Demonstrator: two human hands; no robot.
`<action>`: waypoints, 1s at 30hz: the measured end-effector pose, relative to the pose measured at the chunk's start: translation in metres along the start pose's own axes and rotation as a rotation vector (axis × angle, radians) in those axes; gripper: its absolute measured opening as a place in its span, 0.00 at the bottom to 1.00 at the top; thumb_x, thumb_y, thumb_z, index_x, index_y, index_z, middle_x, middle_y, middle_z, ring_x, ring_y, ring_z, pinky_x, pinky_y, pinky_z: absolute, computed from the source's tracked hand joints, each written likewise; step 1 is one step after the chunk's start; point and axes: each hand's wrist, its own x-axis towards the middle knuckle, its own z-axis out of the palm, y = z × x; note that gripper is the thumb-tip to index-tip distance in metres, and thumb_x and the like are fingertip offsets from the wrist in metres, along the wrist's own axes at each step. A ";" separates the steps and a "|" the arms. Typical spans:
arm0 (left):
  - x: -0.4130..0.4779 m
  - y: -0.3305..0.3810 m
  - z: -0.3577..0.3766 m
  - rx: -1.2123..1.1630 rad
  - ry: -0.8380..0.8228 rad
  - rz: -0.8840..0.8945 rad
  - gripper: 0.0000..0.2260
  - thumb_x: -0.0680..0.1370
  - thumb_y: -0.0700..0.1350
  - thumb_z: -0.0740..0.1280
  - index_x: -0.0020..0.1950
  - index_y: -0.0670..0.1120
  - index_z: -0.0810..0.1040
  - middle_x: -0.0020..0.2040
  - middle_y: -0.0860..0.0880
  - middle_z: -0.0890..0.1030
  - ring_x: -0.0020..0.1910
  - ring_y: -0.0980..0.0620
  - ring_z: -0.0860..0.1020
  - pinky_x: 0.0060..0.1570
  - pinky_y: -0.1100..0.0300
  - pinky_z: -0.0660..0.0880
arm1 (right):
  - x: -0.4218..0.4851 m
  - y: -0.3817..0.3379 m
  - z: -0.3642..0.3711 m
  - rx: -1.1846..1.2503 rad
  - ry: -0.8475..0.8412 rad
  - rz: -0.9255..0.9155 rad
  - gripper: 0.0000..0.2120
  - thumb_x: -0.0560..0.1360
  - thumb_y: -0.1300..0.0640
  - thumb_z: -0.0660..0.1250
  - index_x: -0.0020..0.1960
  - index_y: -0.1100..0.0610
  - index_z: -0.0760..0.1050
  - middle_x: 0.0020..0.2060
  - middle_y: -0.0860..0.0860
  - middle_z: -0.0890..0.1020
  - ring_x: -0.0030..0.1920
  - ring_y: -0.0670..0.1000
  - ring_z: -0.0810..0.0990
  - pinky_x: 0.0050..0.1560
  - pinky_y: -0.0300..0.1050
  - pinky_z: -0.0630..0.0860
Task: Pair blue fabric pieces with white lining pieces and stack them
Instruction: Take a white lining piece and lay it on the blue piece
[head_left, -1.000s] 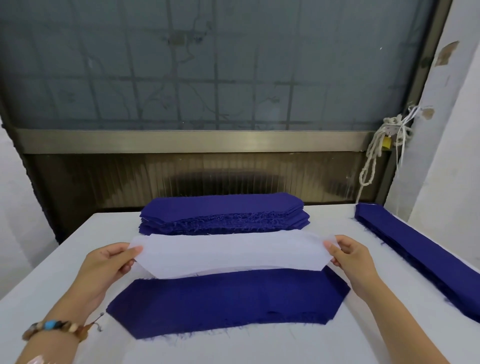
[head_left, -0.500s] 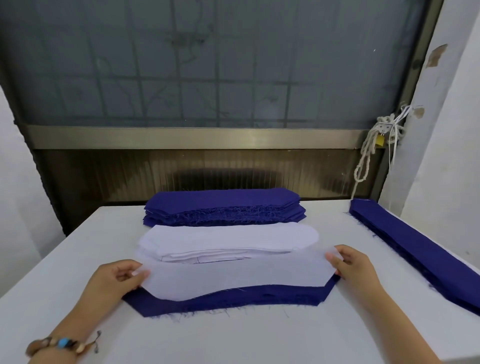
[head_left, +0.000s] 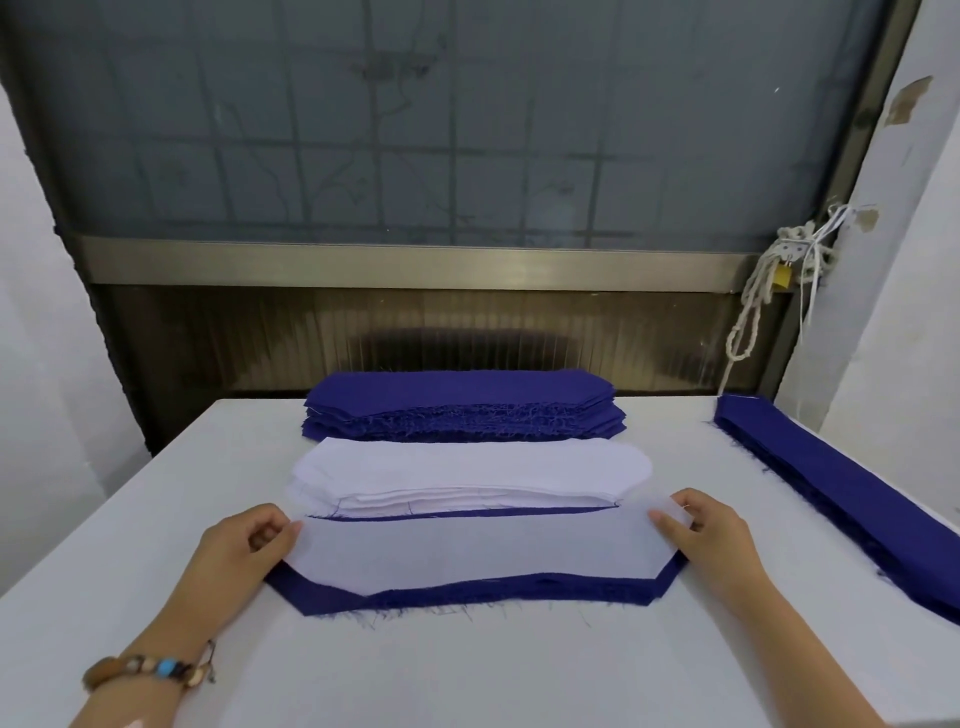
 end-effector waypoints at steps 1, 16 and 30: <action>0.000 -0.001 0.000 -0.009 0.005 0.001 0.12 0.79 0.40 0.67 0.35 0.42 0.74 0.31 0.43 0.76 0.29 0.56 0.67 0.30 0.68 0.64 | 0.000 0.000 0.000 0.009 -0.003 0.012 0.05 0.75 0.53 0.70 0.44 0.53 0.77 0.40 0.54 0.82 0.41 0.58 0.77 0.43 0.48 0.73; 0.003 -0.018 0.000 0.145 0.035 -0.043 0.13 0.76 0.43 0.69 0.34 0.44 0.71 0.27 0.53 0.69 0.28 0.56 0.64 0.34 0.60 0.65 | -0.004 -0.007 0.001 -0.090 -0.026 0.020 0.08 0.73 0.54 0.72 0.39 0.55 0.75 0.35 0.59 0.81 0.31 0.52 0.71 0.37 0.47 0.69; 0.004 -0.015 0.002 0.196 0.039 -0.040 0.14 0.75 0.48 0.72 0.33 0.47 0.72 0.27 0.53 0.71 0.27 0.56 0.66 0.30 0.66 0.65 | 0.002 0.001 0.008 -0.170 0.051 0.028 0.09 0.75 0.53 0.70 0.38 0.53 0.73 0.32 0.53 0.79 0.35 0.54 0.75 0.36 0.46 0.70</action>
